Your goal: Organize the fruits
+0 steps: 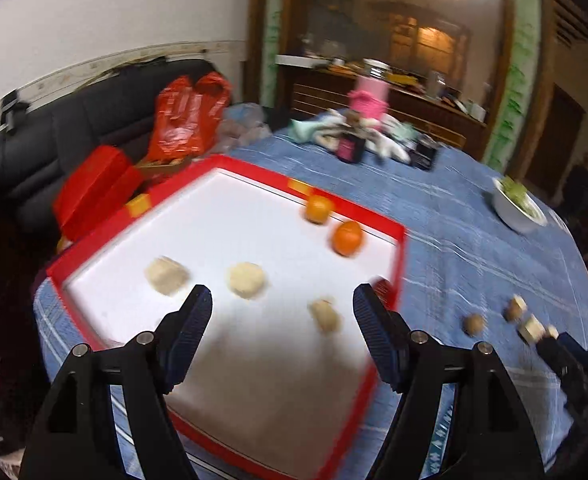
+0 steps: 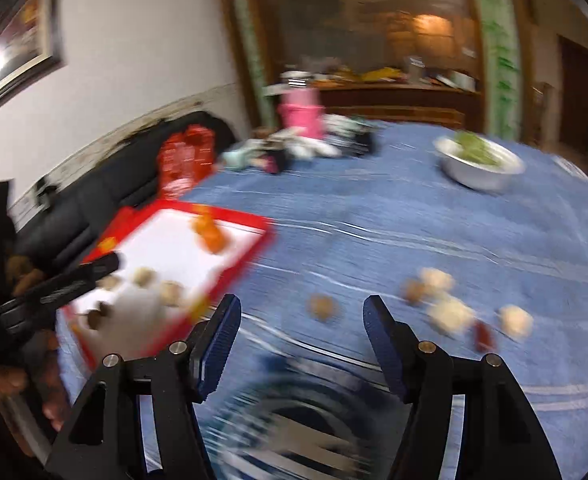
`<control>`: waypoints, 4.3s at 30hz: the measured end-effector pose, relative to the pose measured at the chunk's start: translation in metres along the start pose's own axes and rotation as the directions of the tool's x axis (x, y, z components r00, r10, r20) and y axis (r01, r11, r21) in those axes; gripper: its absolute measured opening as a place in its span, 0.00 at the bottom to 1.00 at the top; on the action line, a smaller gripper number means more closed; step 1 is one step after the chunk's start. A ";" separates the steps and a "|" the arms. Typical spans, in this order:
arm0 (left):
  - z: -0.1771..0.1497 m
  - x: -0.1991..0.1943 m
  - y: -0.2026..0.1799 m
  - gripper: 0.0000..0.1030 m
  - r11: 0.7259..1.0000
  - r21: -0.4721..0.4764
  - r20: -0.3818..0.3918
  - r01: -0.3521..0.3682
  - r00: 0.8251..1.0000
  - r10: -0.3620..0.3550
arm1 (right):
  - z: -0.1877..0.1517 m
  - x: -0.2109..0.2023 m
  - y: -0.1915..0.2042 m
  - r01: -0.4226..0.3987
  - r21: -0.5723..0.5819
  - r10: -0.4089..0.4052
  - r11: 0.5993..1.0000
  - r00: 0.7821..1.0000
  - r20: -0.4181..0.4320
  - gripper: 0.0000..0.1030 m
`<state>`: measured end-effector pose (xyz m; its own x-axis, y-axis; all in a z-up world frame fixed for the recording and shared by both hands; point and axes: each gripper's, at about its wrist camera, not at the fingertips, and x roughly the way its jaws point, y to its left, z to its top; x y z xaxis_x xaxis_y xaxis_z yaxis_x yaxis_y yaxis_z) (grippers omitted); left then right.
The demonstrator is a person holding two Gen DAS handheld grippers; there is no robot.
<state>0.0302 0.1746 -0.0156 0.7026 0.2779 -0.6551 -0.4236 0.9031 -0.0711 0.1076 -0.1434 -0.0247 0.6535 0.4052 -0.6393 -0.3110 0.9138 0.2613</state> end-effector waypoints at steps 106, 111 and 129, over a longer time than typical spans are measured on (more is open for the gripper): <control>-0.022 -0.033 -0.103 0.20 0.971 0.173 0.051 0.163 0.983 -0.174 | -0.025 -0.042 -0.054 0.137 0.110 -0.148 0.985 0.984 0.096 0.17; -0.002 -0.038 -0.046 0.20 0.993 0.073 0.096 0.093 0.990 -0.100 | -0.023 -0.037 -0.022 0.060 0.056 -0.064 0.997 0.994 0.088 0.17; 0.014 0.013 0.049 0.20 0.995 -0.050 0.003 -0.092 0.996 0.092 | 0.013 0.053 0.147 -0.251 -0.175 0.247 0.952 0.968 -0.045 0.17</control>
<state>0.0268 0.2267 -0.0177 0.6623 0.3606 -0.6568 -0.5142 0.8563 -0.0483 0.1053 0.0128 -0.0102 0.5252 0.6165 -0.5866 -0.5811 0.7634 0.2821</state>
